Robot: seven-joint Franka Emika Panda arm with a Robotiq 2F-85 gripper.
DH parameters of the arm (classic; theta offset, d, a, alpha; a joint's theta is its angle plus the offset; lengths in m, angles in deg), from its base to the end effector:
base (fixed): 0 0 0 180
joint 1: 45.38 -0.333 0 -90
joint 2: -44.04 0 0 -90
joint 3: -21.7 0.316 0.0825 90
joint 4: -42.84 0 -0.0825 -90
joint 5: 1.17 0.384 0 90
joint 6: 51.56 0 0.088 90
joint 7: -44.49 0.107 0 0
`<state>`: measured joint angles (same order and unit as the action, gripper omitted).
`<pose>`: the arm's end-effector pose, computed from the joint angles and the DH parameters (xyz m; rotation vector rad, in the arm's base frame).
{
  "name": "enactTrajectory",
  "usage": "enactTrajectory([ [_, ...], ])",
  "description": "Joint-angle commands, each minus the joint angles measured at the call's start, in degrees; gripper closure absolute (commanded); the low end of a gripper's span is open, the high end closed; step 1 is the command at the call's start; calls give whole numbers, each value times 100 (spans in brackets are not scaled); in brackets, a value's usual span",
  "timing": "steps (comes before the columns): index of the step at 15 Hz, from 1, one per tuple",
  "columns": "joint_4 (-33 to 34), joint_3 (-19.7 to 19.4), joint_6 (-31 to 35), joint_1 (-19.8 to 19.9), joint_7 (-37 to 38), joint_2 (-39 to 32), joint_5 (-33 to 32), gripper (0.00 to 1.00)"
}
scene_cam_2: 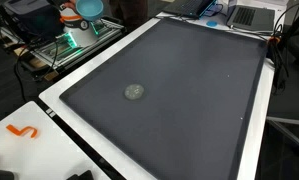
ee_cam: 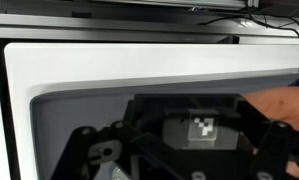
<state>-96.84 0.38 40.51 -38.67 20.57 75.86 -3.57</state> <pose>0.3082 -0.1773 0.4646 -2.8622 -0.0257 0.3110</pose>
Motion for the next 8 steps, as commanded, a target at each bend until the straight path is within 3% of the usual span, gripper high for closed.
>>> enactTrajectory([
  [1,14,105,-13,125,-56,-31,48,0],
  [5,13,142,3,126,-65,-22,66,0],
  [6,13,136,14,116,-91,-16,100,25],
  [8,16,145,11,114,-99,-16,102,32],
])
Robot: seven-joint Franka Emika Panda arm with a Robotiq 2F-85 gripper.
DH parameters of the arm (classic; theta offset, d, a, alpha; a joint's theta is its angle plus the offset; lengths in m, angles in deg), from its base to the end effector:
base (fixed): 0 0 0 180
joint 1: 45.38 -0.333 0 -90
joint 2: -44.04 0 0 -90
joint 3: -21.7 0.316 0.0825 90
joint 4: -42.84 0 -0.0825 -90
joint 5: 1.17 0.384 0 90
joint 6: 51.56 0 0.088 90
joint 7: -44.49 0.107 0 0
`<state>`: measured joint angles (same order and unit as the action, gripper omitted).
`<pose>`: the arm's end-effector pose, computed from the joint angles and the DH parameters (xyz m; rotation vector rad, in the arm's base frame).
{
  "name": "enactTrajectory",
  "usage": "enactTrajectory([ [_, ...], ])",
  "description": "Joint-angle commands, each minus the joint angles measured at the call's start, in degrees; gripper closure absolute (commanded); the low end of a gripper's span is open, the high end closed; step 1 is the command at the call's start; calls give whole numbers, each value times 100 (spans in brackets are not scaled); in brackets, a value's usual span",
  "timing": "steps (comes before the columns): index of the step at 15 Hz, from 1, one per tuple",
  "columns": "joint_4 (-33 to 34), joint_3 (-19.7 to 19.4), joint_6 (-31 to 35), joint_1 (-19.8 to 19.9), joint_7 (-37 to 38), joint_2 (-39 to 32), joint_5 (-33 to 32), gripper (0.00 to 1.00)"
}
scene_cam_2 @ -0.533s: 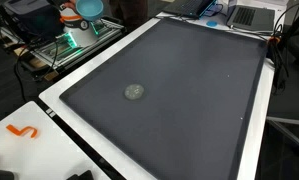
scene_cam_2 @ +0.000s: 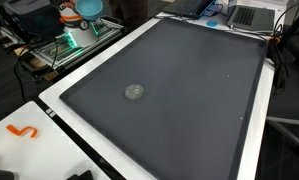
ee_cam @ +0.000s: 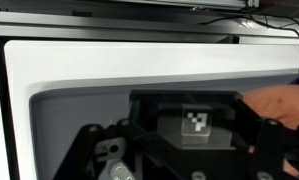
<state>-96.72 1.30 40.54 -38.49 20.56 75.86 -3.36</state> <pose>0.3106 -0.1730 0.4668 -2.8694 -0.0382 0.3097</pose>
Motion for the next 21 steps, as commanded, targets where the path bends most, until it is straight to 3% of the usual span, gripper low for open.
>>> enactTrajectory([
  [1,4,58,14,96,-100,-16,75,43],
  [4,7,69,8,97,-103,-17,61,65],
  [7,8,78,7,101,-113,-16,45,70],
  [8,22,111,-12,103,-44,-23,46,47],
  [21,22,117,-12,101,-47,-24,46,47],
])
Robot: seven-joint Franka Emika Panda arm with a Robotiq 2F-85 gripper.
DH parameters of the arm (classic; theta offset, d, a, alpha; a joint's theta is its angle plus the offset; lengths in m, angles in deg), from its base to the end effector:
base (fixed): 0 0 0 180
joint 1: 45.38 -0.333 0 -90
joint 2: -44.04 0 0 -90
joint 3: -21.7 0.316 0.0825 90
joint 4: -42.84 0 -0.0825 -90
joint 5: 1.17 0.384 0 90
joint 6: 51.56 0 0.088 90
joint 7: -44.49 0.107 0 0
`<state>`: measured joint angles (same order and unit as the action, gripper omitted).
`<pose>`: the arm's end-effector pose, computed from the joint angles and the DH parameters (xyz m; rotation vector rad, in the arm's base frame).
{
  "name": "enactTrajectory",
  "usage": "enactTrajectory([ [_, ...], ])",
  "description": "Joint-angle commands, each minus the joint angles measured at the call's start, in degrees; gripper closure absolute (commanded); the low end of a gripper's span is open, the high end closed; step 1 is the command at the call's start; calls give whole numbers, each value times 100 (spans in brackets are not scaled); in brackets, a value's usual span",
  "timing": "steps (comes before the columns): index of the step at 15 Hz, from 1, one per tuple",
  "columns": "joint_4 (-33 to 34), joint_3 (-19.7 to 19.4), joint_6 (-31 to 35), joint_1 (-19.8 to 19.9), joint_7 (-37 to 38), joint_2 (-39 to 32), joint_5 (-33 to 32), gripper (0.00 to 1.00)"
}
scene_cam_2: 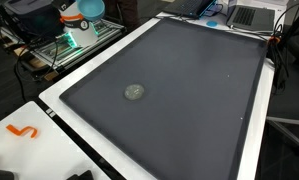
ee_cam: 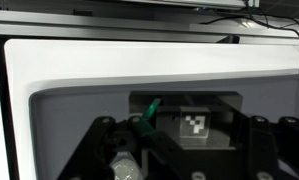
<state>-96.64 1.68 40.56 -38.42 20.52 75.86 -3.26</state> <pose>0.3117 -0.1712 0.4679 -2.8725 -0.0442 0.3080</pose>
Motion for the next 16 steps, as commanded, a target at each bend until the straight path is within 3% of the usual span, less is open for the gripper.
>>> enactTrajectory([
  [1,14,79,-15,95,-43,-23,36,47],
  [13,14,79,-15,95,-44,-23,36,47],
  [14,39,111,10,80,55,-56,105,72],
  [16,129,333,144,-40,290,-178,194,72],
])
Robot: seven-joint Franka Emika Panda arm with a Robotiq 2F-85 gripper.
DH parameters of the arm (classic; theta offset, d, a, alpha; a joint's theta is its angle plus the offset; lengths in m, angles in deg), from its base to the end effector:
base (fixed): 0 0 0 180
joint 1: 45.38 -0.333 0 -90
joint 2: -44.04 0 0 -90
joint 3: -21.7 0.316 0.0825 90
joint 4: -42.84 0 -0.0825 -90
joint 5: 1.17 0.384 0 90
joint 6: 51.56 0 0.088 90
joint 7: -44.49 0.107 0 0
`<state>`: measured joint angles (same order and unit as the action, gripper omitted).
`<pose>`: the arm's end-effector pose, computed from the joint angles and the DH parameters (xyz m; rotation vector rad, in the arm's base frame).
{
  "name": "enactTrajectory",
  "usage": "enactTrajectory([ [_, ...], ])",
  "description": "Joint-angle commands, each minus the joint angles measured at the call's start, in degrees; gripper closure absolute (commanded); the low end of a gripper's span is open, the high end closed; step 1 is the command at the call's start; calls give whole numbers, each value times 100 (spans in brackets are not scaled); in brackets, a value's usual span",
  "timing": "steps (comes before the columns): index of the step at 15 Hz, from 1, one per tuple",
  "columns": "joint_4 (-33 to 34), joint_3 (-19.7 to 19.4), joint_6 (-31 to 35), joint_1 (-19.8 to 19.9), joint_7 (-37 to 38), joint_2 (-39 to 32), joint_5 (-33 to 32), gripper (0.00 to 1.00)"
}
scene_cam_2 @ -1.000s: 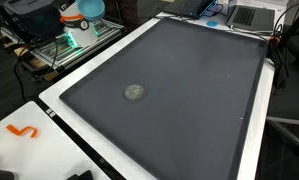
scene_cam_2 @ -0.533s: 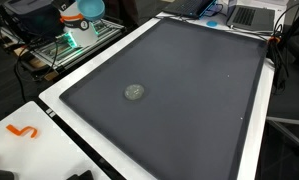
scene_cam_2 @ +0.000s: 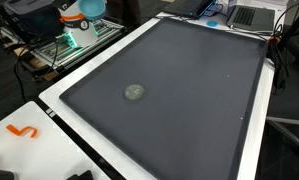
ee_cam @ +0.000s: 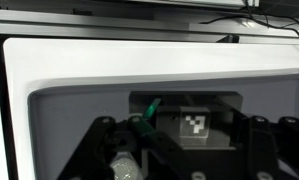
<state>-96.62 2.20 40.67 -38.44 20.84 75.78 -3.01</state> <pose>0.3138 -0.1678 0.4684 -2.8753 -0.0454 0.3083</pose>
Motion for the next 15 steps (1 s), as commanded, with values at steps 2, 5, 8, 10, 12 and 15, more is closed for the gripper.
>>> enactTrajectory([
  [2,225,609,485,-142,572,-304,209,72],
  [5,494,1182,1115,-291,1117,-698,-6,72],
  [8,928,1654,1331,-369,1698,-1309,-283,72],
  [10,1232,1936,1401,-378,2168,-1735,-638,72],
  [12,1528,2107,1387,-417,2481,-2149,-950,72],
  [15,1927,2251,1412,-507,2893,-2730,-1447,72],
])
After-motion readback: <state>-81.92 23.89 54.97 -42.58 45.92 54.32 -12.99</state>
